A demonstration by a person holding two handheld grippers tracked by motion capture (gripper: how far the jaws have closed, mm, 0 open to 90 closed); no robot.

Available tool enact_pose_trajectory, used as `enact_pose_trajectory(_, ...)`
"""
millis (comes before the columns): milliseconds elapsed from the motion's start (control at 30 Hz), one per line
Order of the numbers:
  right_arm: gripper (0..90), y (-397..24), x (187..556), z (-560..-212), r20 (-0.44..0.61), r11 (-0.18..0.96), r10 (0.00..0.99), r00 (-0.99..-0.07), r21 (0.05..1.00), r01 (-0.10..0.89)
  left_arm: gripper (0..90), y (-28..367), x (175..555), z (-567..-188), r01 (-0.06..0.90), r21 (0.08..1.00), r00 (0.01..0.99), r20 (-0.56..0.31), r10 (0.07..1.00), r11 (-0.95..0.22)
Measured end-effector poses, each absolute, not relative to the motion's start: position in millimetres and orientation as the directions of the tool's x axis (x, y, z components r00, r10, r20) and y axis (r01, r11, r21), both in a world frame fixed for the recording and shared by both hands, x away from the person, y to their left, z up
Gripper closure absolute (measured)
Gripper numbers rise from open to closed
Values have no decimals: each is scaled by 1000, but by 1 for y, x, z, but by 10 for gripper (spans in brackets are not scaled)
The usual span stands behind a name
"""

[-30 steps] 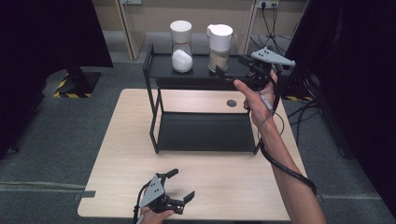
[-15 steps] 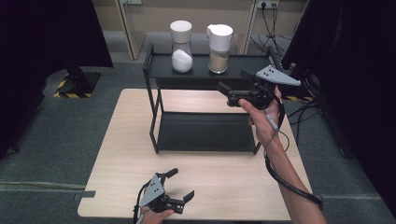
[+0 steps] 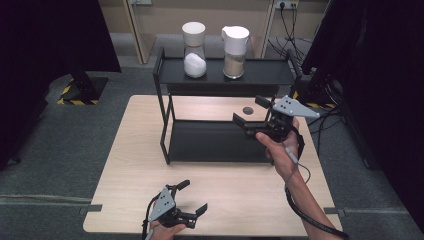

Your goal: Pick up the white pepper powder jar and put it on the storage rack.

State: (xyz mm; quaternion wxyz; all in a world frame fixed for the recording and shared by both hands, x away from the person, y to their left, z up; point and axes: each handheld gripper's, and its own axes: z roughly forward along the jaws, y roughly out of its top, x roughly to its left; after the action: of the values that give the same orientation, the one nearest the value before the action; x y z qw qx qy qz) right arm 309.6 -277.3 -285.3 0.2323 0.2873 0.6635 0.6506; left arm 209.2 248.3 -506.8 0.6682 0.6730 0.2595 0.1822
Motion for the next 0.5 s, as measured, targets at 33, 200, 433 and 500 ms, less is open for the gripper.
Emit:
enact_pose_trajectory(33,4,-278,308,-290,67,-14,681,-729,997,79,1,248,209,-507,105,994,799,-100,593,26)
enact_pose_trajectory(200,4,-279,298,-309,47,4,682,-730,998,68,1,248,209,-507,106,994,798,-101,594,27)
enact_pose_trajectory(433,4,-283,289,-338,71,-3,675,-734,996,94,1,248,209,-507,106,994,799,-101,593,26)
enact_pose_trajectory(500,4,-283,286,-345,70,0,676,-733,996,95,1,248,209,-507,106,994,799,-102,593,28)
